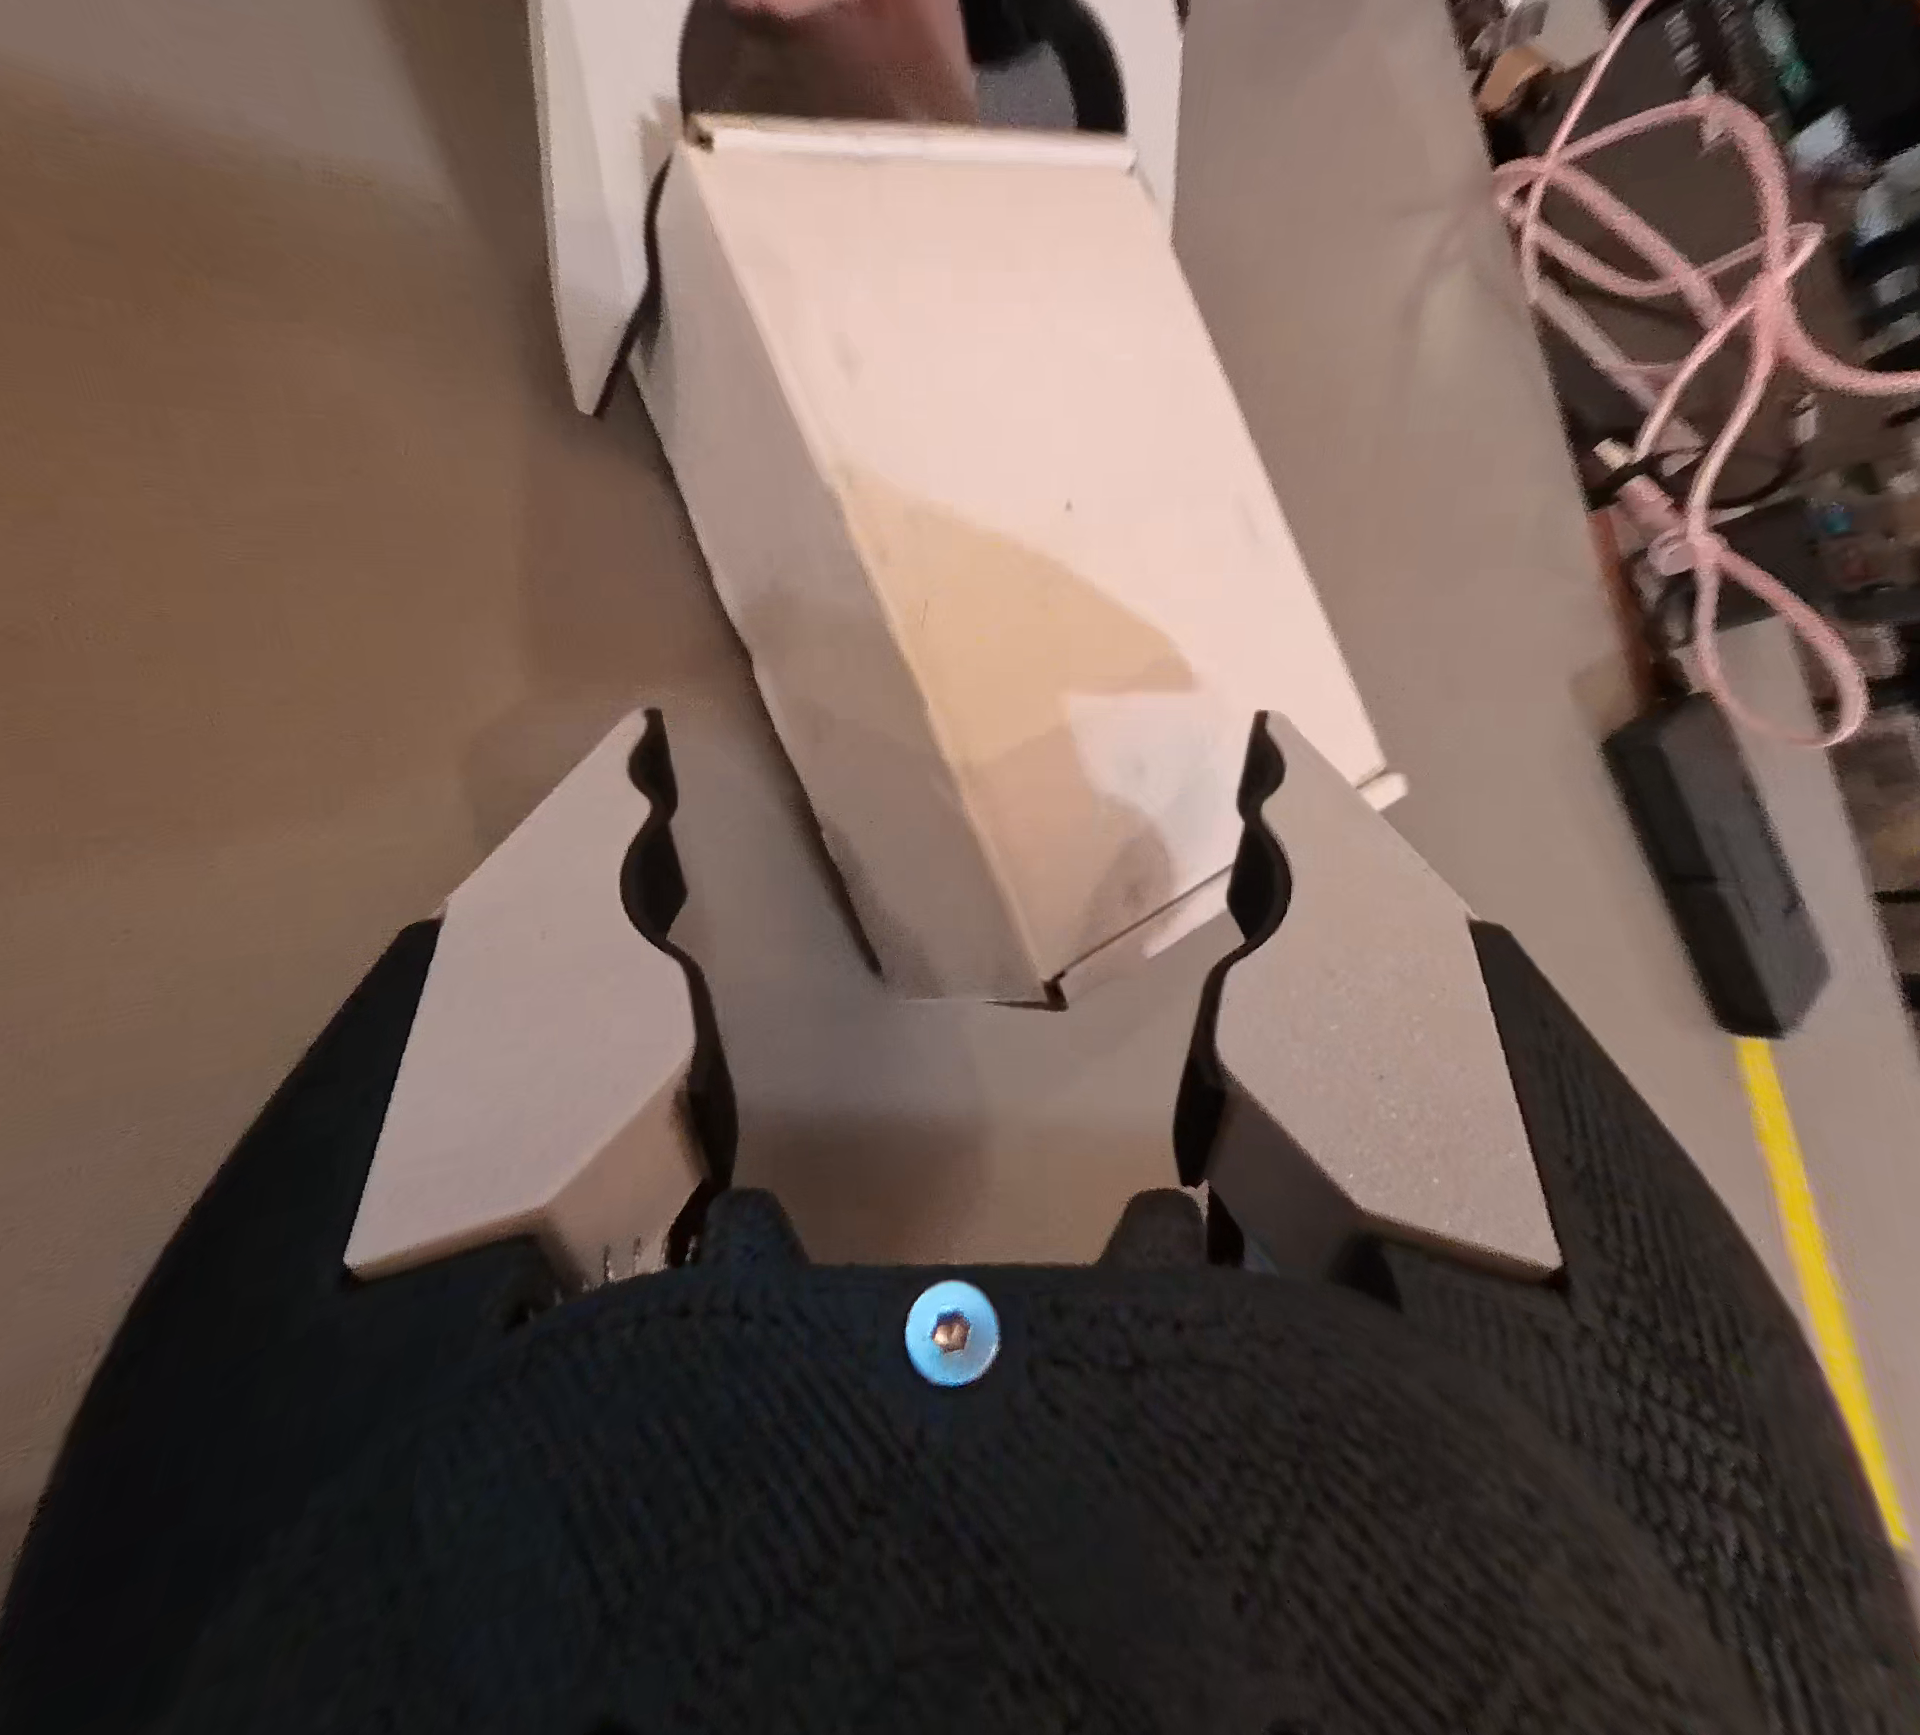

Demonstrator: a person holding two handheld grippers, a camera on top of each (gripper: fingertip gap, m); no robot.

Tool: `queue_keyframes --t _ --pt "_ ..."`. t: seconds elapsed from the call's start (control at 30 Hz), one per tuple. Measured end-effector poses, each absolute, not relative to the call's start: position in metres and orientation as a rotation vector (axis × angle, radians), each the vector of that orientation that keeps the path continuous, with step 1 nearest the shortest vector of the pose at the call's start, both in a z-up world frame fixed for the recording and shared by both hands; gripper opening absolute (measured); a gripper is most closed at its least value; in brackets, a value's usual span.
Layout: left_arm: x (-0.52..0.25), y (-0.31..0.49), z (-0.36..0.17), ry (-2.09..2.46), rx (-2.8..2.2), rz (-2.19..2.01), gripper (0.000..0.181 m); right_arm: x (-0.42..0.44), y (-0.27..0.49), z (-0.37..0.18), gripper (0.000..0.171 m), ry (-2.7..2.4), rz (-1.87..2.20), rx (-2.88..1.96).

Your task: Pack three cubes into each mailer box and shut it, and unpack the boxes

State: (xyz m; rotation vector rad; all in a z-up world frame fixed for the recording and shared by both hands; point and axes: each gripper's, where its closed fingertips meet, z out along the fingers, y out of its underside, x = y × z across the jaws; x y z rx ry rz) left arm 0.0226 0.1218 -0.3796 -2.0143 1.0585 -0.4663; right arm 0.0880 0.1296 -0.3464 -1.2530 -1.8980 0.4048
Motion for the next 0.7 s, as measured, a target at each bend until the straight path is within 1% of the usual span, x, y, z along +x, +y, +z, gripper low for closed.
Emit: queue_keyframes --t 0.13,0.3,0.4,0.43,0.47,0.5,0.57,0.7 --pt "0.025 0.118 -0.37 0.928 -2.058 -0.669 0.142 0.079 0.13 -0.327 0.106 -1.85 0.23 -1.014" --pt "0.024 0.11 -0.357 0.776 -2.098 -0.958 0.142 0.065 0.131 -0.323 0.103 -1.824 -0.071 -0.744" --pt "0.027 0.1 -0.357 0.821 -2.098 -0.989 0.142 0.061 0.139 -0.321 0.087 -1.787 -0.244 -0.66" --pt "0.027 0.101 -0.358 0.824 -2.1 -0.968 0.143 0.062 0.139 -0.325 0.08 -1.807 -0.262 -0.647" --pt "0.027 0.1 -0.358 0.832 -2.089 -0.953 0.143 0.063 0.138 -0.327 0.07 -1.818 -0.264 -0.643" --pt "0.027 0.1 -0.357 0.843 -2.067 -0.931 0.144 0.063 0.138 -0.327 0.069 -1.817 -0.255 -0.649" --pt "0.024 0.101 -0.358 0.88 -2.023 -0.835 0.159 0.067 0.14 -0.326 0.069 -1.816 -0.188 -0.717" --pt "0.006 0.118 -0.36 1.01 -1.855 -0.31 0.159 0.073 0.139 -0.314 0.068 -1.771 0.011 -0.821"
